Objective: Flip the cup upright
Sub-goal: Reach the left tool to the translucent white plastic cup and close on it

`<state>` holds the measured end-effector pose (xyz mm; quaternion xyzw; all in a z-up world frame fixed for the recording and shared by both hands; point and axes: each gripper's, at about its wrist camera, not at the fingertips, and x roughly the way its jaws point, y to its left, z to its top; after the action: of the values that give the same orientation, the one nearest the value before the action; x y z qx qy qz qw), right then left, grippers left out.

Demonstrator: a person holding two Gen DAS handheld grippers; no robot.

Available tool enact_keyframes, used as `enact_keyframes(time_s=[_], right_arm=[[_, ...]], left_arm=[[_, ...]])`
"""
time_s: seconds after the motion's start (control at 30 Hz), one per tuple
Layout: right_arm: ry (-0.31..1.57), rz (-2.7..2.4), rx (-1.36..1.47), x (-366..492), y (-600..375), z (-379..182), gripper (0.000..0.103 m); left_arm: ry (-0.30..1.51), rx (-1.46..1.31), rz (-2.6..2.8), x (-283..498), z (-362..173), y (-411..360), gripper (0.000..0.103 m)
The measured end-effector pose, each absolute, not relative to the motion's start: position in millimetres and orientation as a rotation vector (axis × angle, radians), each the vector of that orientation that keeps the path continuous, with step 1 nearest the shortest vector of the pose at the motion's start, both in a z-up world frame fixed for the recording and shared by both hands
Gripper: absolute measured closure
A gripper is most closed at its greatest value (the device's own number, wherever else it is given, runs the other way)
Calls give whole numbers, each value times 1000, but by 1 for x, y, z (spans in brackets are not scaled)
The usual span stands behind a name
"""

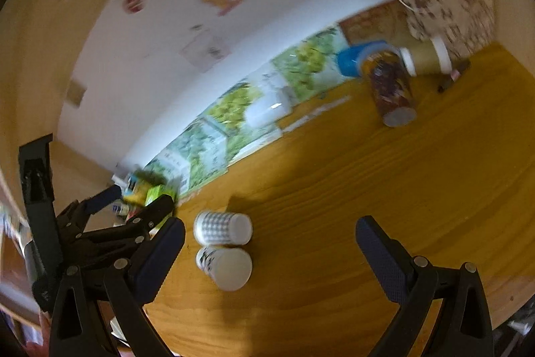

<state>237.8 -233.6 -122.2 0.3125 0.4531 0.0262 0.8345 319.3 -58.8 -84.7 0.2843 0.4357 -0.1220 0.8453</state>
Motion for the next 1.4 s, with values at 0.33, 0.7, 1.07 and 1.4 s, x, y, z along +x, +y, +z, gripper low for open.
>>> enact_keyframes(time_s=[0.33, 0.7, 1.07, 1.4], right_arm=[[1004, 1, 788, 266, -278, -158, 0], [1031, 14, 857, 286, -301, -185, 0], [1031, 92, 901, 311, -303, -206, 0], [1036, 198, 891, 344, -285, -228, 0]], left_arm=[[892, 923, -249, 401, -145, -118, 2], [922, 1028, -245, 457, -207, -153, 2], [896, 1103, -208, 485, -238, -164, 2], [913, 1156, -200, 501, -259, -167, 15]])
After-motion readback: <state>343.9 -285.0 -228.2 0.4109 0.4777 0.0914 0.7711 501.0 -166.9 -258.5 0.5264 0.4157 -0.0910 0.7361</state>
